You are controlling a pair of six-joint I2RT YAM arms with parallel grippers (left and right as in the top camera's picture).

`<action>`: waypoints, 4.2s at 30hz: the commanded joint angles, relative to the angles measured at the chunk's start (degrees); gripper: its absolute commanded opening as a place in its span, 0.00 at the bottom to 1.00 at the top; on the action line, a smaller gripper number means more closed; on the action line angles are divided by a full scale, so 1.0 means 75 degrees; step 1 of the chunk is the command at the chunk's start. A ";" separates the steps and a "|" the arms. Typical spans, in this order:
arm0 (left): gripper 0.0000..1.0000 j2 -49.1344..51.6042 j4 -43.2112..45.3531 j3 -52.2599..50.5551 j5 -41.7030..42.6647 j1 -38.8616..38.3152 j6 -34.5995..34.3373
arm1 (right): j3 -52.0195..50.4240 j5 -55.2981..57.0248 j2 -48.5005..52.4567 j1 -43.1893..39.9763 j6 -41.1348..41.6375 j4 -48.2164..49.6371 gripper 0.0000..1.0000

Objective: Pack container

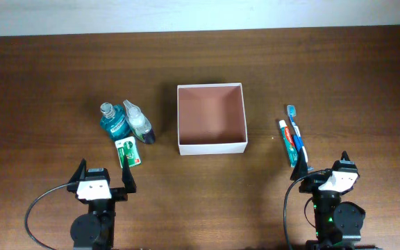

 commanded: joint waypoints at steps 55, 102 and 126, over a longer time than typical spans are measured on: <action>0.99 -0.0079 -0.0009 -0.0058 0.0099 -0.0009 0.0140 | 0.8664 -0.1043 1.0086 0.0032 0.0009 -0.6822 0.99; 0.99 0.3987 -0.2075 0.5409 0.0431 0.0012 0.0924 | 0.8664 -0.0901 1.1089 0.0032 0.0009 -0.6356 0.98; 0.95 0.9419 -0.3835 0.8632 0.0533 0.0519 -0.1807 | 0.8664 -0.0901 1.1089 0.0032 0.0009 -0.6353 0.98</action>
